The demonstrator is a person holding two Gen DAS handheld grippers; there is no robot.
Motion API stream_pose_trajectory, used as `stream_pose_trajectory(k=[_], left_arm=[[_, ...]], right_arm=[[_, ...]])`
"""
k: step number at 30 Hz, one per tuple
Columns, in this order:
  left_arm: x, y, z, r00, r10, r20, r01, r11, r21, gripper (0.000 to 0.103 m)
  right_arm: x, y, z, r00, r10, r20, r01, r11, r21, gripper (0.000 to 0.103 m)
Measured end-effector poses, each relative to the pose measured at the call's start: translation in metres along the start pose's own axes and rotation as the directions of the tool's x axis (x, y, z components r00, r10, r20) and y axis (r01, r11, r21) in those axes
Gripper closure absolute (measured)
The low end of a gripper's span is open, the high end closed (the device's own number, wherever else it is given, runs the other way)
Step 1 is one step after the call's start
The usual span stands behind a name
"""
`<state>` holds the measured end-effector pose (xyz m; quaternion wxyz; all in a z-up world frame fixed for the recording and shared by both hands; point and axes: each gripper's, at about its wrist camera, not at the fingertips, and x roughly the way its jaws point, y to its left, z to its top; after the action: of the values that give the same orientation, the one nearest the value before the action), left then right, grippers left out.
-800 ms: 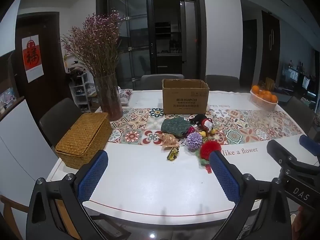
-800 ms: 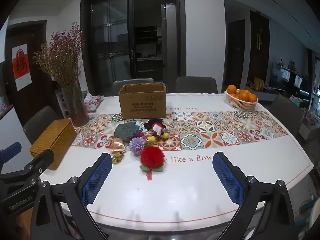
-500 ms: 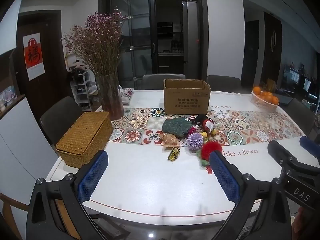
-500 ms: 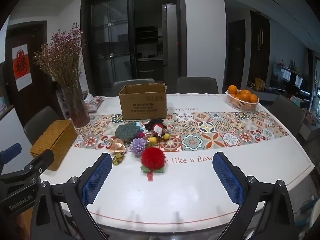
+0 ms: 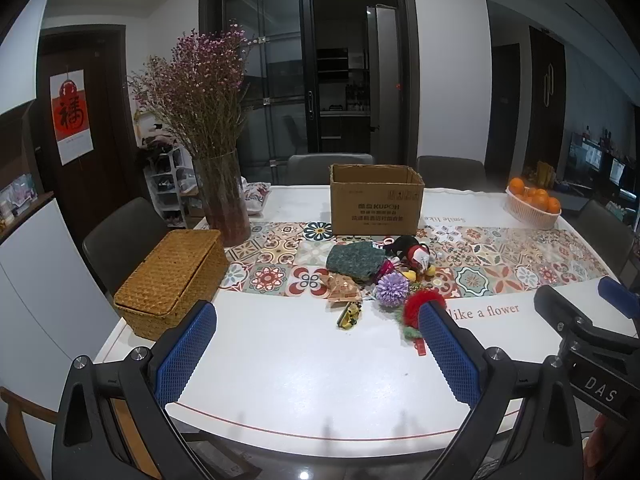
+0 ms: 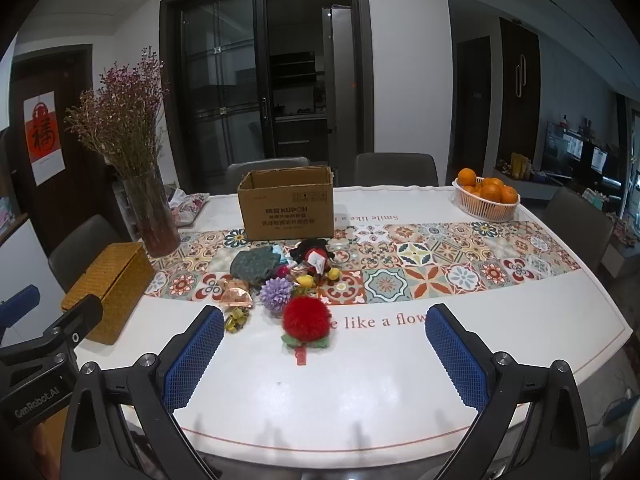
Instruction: Organize soft objects
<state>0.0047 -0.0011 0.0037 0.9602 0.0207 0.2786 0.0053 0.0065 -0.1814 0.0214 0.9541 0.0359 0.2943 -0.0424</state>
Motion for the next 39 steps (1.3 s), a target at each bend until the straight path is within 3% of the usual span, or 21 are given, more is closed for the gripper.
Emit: stream_pose_trajectory(k=[39], left_arm=[[0.001, -0.012, 0.002, 1.000, -0.024, -0.015, 0.024, 1.000, -0.002, 0.000]], right_arm=[[0.004, -0.004, 0.001, 1.000, 0.004, 0.008, -0.004, 1.000, 0.002, 0.001]])
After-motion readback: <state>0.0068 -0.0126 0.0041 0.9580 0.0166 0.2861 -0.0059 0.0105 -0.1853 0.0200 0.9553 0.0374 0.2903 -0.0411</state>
